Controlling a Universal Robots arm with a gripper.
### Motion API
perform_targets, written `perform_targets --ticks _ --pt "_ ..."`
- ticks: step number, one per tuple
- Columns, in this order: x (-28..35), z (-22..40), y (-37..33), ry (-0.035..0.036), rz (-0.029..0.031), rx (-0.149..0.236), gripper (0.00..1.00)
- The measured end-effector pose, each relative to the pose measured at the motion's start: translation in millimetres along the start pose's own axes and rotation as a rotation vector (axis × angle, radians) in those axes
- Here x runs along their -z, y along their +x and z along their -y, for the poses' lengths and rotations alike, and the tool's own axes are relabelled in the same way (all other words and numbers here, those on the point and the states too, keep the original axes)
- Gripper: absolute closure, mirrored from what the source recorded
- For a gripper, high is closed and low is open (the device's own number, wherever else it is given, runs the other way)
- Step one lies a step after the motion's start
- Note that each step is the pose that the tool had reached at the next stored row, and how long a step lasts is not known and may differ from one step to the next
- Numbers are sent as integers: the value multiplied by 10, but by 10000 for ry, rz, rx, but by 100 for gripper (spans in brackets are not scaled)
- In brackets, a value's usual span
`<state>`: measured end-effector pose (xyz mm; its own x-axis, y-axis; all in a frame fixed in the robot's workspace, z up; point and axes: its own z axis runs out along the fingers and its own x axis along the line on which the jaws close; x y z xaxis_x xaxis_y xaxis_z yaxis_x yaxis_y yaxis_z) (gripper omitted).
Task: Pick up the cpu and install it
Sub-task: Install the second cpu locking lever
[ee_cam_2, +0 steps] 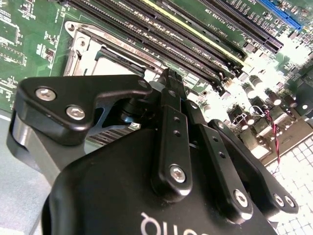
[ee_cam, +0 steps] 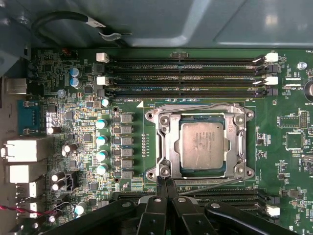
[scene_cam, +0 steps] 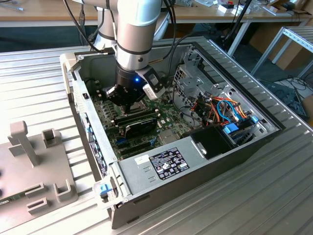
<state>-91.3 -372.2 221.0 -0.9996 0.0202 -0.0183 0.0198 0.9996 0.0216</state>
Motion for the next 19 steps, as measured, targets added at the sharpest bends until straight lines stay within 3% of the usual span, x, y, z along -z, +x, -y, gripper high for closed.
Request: perform_targets --ticks 19 --pt "-59 -5 21 -15 -1 -2 89"
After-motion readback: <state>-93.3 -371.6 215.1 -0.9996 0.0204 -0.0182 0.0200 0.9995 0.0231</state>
